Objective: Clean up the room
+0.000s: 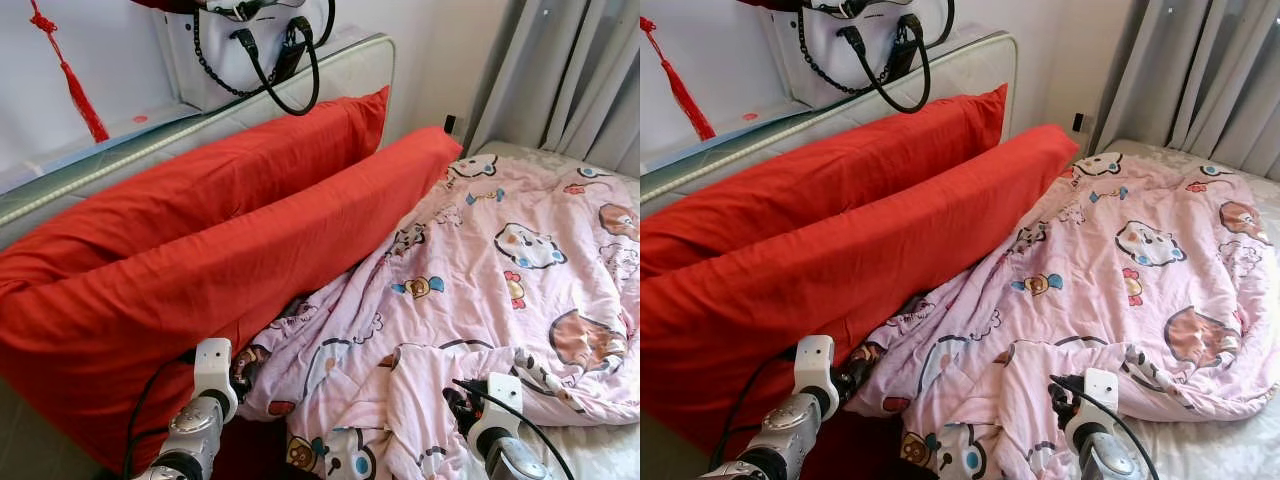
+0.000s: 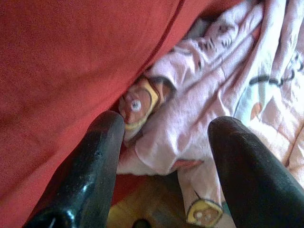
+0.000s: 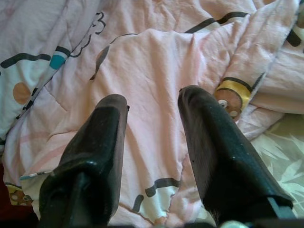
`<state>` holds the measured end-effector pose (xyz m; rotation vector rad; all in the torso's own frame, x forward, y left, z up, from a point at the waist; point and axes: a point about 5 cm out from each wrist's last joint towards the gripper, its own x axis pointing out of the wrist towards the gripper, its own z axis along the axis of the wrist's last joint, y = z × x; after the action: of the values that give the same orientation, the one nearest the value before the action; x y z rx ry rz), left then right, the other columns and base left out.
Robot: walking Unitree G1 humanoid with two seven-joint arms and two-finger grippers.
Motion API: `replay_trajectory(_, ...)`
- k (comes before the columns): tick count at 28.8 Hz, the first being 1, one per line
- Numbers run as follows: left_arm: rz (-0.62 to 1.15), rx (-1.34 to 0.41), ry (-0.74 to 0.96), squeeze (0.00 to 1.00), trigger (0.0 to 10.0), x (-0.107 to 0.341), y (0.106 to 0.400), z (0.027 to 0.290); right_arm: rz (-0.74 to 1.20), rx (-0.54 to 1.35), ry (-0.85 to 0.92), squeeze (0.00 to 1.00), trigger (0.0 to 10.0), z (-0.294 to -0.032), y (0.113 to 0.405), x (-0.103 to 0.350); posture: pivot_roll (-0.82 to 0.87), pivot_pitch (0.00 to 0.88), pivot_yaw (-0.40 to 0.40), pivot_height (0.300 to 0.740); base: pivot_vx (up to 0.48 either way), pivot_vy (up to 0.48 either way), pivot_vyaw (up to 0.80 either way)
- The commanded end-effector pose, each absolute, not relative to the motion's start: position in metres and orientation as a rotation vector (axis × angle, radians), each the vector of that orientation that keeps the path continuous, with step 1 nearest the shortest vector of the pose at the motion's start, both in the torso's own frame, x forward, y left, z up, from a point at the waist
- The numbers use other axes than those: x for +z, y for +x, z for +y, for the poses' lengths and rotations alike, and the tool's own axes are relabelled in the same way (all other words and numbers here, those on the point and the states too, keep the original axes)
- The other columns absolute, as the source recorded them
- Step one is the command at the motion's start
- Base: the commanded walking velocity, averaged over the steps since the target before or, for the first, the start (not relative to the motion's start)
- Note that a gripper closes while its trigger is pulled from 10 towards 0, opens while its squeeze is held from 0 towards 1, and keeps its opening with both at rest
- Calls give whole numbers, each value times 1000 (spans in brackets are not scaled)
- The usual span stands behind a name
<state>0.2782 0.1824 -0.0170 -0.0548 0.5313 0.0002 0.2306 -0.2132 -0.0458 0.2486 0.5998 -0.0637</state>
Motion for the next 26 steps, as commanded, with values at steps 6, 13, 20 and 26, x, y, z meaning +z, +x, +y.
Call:
replay_trajectory(6, 686, 70, -24, 0, 10000, -42, 246, 200, 572, -57, 263, 0, 10000, -213, 235, -42, 78, 0, 14, 740, 0, 0, 0)
replay_trajectory(13, 811, 120, -14, 0, 10000, -64, 212, 208, 568, -39, 253, 0, 10000, -213, 235, -42, 81, 0, 9, 740, 0, 0, 0)
replay_trajectory(20, 797, 129, -7, 0, 10000, -63, 212, 211, 591, -11, 221, 0, 10000, -212, 235, -43, 81, 0, 9, 715, 0, 0, 0)
replay_trajectory(26, 655, 104, -26, 0, 10000, -40, 244, 213, 590, 5, 226, 0, 10000, -211, 235, -42, 78, 0, 11, 665, 0, 0, 0)
